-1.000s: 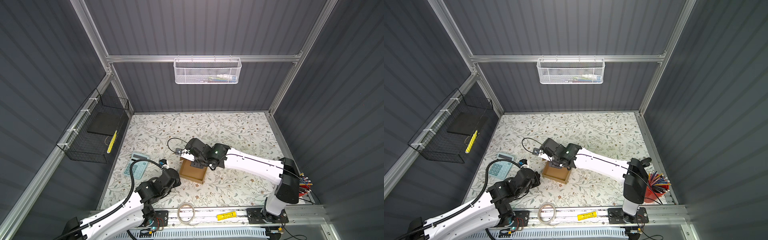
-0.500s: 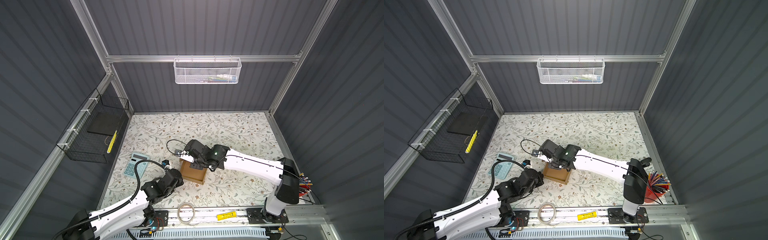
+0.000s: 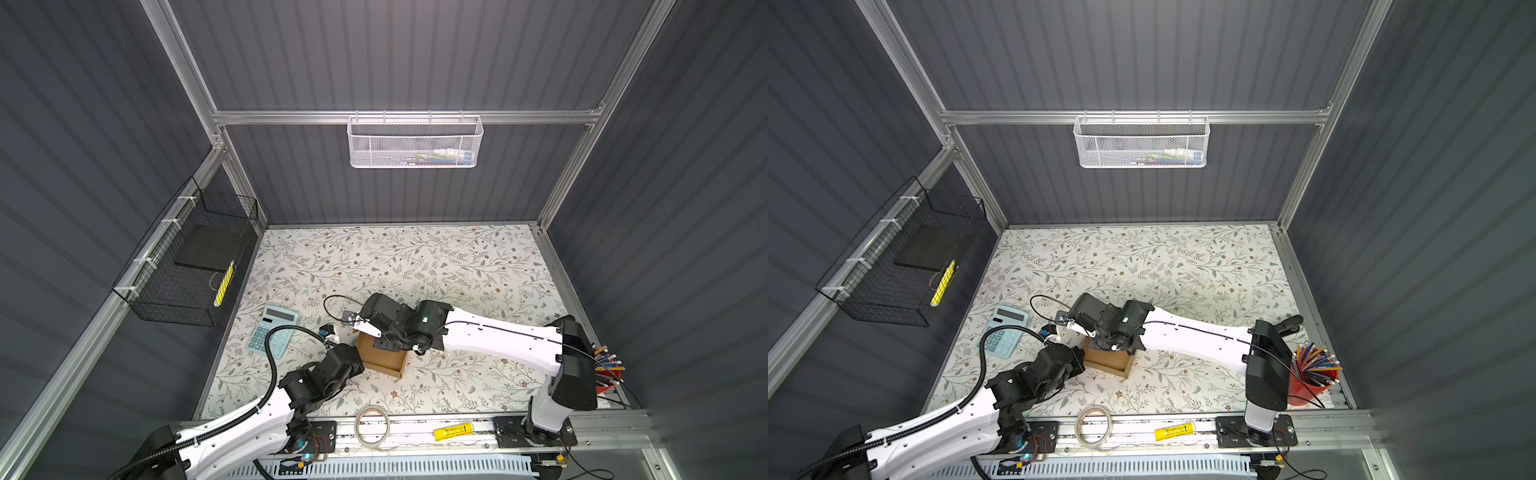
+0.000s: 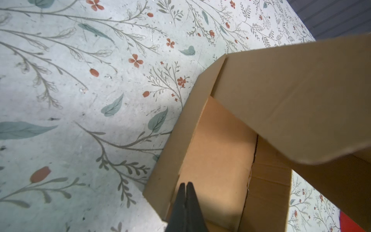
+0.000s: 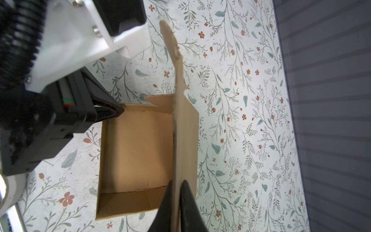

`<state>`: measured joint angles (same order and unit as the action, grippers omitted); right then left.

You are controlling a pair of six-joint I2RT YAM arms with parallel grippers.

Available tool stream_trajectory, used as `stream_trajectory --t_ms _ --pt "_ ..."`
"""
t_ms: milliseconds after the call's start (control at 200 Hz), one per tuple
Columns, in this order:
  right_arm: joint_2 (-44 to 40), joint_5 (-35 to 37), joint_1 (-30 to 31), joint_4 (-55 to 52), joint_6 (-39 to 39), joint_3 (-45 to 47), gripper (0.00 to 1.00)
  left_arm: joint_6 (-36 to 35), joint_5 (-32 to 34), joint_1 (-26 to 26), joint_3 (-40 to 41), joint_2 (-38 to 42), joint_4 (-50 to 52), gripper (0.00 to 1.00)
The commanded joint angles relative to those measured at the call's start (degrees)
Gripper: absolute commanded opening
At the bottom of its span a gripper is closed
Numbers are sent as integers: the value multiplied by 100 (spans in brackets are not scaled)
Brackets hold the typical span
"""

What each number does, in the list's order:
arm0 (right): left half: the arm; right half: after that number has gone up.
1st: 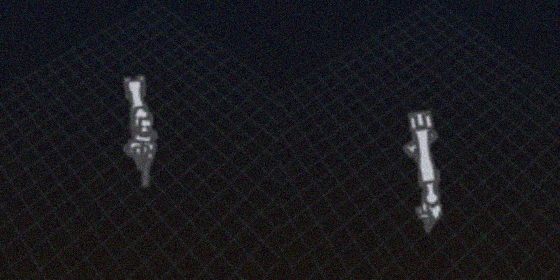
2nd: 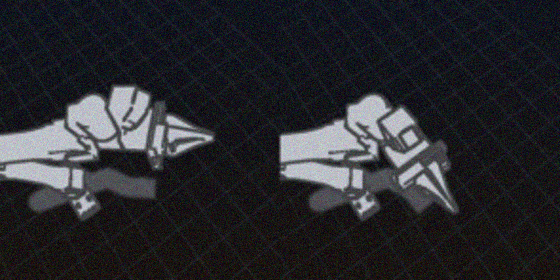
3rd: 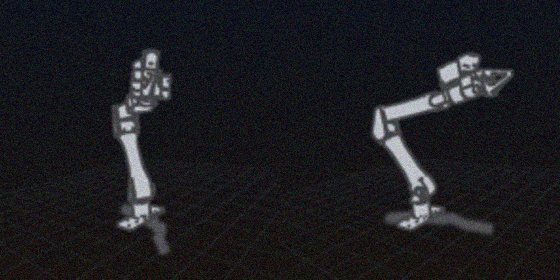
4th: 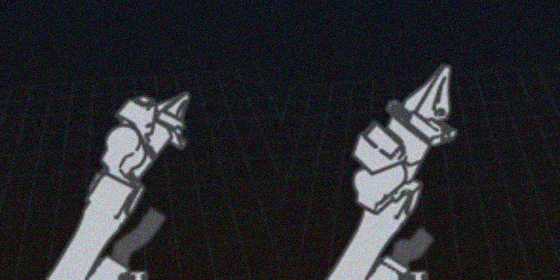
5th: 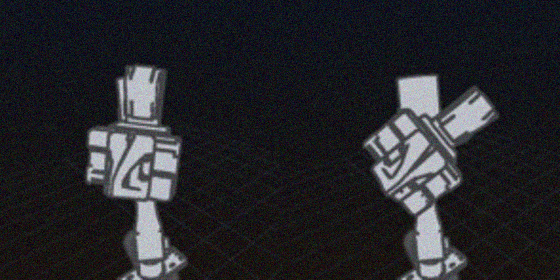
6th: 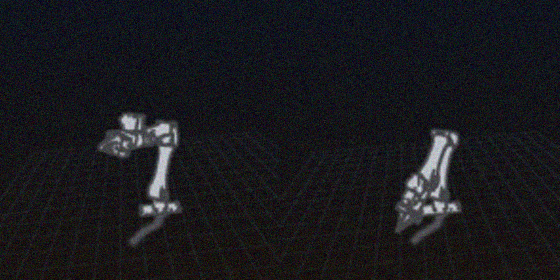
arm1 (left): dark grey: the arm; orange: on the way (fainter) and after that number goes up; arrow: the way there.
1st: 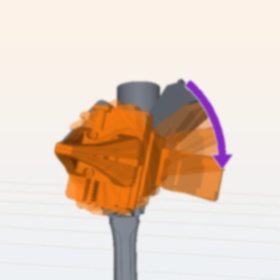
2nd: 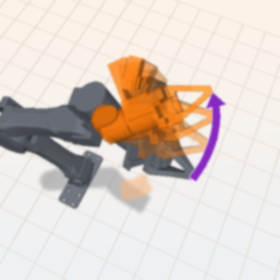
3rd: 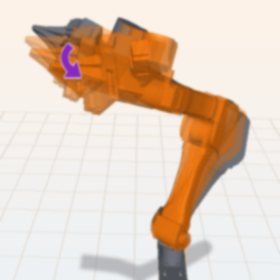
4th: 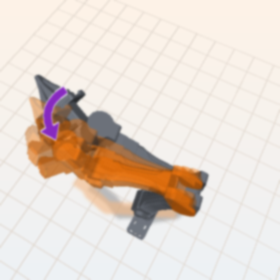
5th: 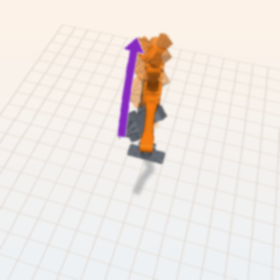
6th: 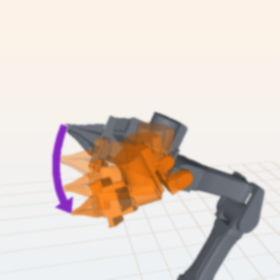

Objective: Assemble paper box
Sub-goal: Close the paper box at the center of the table.

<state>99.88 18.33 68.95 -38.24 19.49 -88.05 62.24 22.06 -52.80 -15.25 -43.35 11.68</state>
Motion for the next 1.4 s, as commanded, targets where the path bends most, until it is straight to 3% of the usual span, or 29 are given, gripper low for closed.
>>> stream_trajectory --t_ms 0,570,906,1151,1391 --pt "77 110 38 -96 -173 60 12 104 107 -22 94 89 -19 0" --pt "150 223 33 -35 -112 -11 14 198 -9 -21 485 -236 -869 0" --pt "168 216 -39 158 56 46 15 110 -19 -27 309 -1279 -1924 0" --pt "164 181 -36 159 -57 104 30 17 87 -22 121 -1342 -1994 0" --pt "120 -147 -70 145 -240 139 48 21 328 -22 159 -317 -1009 0"
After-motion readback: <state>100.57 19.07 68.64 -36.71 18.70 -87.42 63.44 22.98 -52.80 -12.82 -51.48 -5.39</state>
